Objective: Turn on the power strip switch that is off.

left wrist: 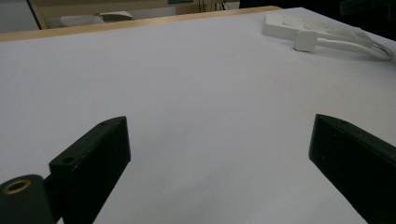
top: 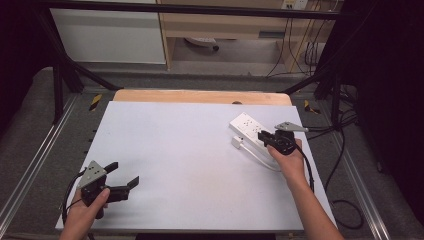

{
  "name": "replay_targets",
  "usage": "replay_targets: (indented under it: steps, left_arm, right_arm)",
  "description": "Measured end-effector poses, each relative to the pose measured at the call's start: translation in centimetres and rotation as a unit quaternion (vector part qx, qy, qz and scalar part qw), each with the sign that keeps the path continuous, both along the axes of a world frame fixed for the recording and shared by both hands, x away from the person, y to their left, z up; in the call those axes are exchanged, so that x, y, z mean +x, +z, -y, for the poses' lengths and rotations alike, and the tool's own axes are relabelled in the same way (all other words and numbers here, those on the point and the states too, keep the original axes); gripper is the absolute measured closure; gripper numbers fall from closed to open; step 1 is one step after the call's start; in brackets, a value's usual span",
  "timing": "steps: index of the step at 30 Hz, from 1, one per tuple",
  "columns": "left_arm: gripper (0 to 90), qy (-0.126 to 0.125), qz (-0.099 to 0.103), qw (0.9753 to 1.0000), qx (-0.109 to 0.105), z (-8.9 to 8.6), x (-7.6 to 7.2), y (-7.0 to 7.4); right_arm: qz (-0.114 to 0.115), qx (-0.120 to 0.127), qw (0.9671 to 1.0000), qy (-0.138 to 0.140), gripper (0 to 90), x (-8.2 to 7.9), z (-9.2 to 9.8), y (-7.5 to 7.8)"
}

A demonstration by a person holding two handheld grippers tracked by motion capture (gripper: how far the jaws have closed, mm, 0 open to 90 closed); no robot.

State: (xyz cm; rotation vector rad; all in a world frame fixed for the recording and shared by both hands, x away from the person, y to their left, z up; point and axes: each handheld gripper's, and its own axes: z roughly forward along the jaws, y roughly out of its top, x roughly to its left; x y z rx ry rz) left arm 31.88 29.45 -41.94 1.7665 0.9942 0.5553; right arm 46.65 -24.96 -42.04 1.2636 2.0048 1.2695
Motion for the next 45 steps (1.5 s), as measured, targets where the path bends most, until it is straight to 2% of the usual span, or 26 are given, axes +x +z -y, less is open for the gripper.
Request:
replay_targets:
  steps: [15, 28, 36, 45]
  left_arm:
    - [5.7, -0.001, 0.0, 1.0, 0.002, 0.0, 0.0, 0.0]
    - [5.7, -0.001, -0.001, 1.0, 0.001, 0.0, 0.0, 0.0]
    - [5.7, -0.001, -0.001, 1.0, 0.002, 0.0, 0.0, 0.0]
    - [5.7, -0.001, -0.002, 1.0, 0.002, 0.1, 0.0, 0.0]
  right_arm:
    - [-0.001, 0.011, 0.9999, -0.005, 64.8, -0.1, 0.0, 0.7]
    - [-0.003, 0.025, 0.9996, -0.013, 47.7, -0.6, 0.3, 1.4]
    - [-0.004, 0.028, 0.9994, -0.017, 40.1, -1.0, 0.6, 2.0]
    - [-0.001, 0.031, 0.9994, -0.012, 34.5, -1.6, 0.8, 2.7]
